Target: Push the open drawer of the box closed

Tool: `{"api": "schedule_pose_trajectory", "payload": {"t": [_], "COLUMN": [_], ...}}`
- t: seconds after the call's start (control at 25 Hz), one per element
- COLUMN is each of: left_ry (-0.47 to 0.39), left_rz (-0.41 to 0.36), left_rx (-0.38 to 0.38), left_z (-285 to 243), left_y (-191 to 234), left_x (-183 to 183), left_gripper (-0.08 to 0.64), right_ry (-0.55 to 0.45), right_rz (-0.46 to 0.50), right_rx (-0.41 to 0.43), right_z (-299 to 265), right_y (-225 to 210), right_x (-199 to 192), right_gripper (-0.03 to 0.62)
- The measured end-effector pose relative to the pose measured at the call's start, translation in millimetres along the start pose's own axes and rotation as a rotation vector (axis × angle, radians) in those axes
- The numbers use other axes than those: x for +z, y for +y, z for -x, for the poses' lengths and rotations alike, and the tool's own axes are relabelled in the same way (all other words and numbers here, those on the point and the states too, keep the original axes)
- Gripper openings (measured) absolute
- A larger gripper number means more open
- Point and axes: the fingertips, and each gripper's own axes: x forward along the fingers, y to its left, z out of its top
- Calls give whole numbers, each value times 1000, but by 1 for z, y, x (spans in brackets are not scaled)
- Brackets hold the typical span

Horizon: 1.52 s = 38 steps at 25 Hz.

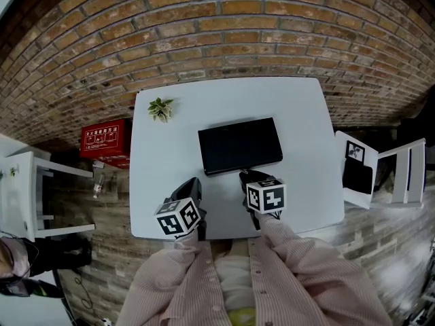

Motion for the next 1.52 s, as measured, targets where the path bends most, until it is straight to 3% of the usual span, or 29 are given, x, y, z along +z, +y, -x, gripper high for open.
{"api": "schedule_pose_trajectory", "payload": {"t": [0.88,1.28,1.52], "left_ry": [8,4,-35], "left_rz": [-9,-15,-64], "left_rx": [-17,-20,-17], "left_z": [-6,3,16], "left_y": [3,0,-6], "left_x": [5,1,3], "left_gripper": [-5,-5,-5], "right_ry": [-15,-31,-51], "right_rz": [32,2,-2], "right_rx": [-31,-43,-36], "right_z": [-2,6,21], "right_y": [0,-2,3], "right_x": [2,-8,-11], "right_gripper": [67,67,67]}}
